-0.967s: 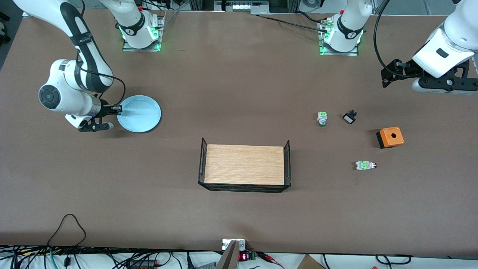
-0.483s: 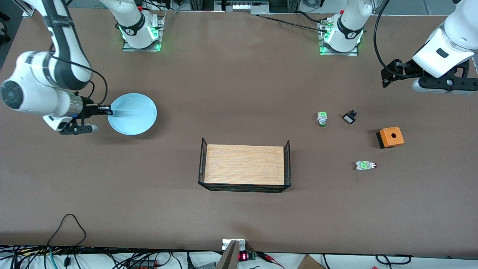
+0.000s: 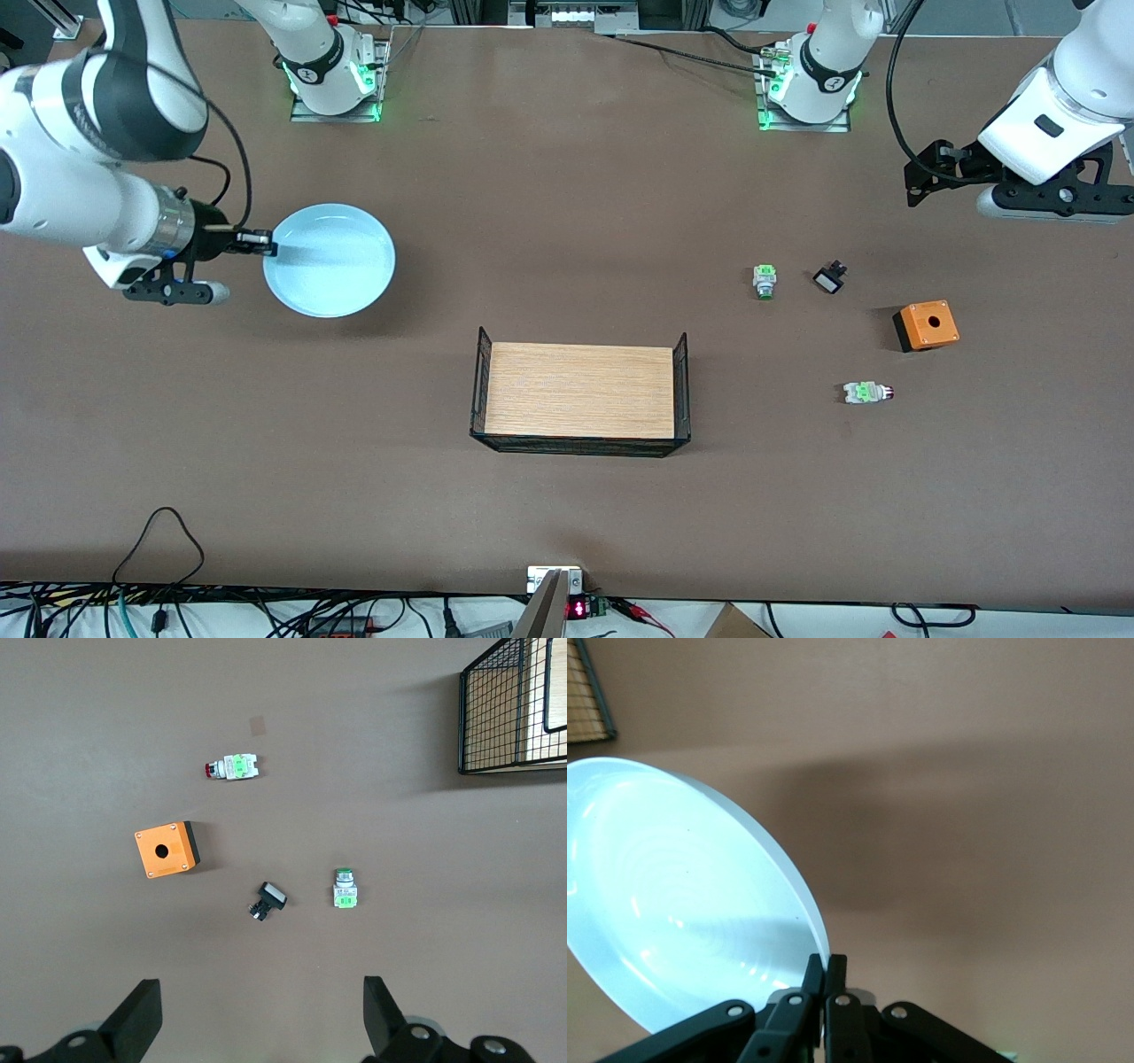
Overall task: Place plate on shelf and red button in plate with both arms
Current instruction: 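Lift the plate with the right gripper and carry it over the tray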
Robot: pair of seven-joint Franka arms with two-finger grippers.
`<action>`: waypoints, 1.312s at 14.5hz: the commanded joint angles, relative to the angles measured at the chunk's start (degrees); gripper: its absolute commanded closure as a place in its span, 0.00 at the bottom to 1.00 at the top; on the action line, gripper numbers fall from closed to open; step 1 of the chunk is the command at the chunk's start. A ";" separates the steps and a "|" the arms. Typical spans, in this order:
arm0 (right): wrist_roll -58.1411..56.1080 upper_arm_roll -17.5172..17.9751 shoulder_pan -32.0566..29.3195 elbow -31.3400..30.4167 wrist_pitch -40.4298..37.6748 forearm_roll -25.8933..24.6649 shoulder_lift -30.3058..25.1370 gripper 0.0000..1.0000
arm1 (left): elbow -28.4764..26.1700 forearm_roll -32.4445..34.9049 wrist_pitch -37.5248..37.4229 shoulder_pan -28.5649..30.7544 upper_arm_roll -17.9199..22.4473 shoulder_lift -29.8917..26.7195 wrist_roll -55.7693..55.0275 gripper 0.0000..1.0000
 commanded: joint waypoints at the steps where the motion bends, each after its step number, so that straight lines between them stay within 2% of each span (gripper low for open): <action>1: 10.84 1.21 2.93 3.99 -2.40 3.92 0.30 1.00 | 1.69 -0.72 -1.41 0.05 0.00 0.47 -0.63 0.00; 2: 15.05 1.21 3.47 4.52 -2.05 7.08 0.21 1.00 | 1.69 -0.72 -1.41 0.05 0.00 0.47 -0.55 0.00; 4: 22.09 1.29 5.48 6.01 -1.70 9.31 0.30 1.00 | 1.69 -0.72 -1.50 0.05 0.00 0.47 -0.55 0.00; 11: 44.43 1.29 14.18 11.82 -1.43 9.31 3.46 1.00 | 1.69 -0.72 -1.50 0.05 0.00 0.47 -0.55 0.00; 19: 56.30 1.29 20.42 14.02 9.36 9.31 8.02 1.00 | 1.69 -0.72 -1.50 0.05 0.00 0.47 -0.63 0.00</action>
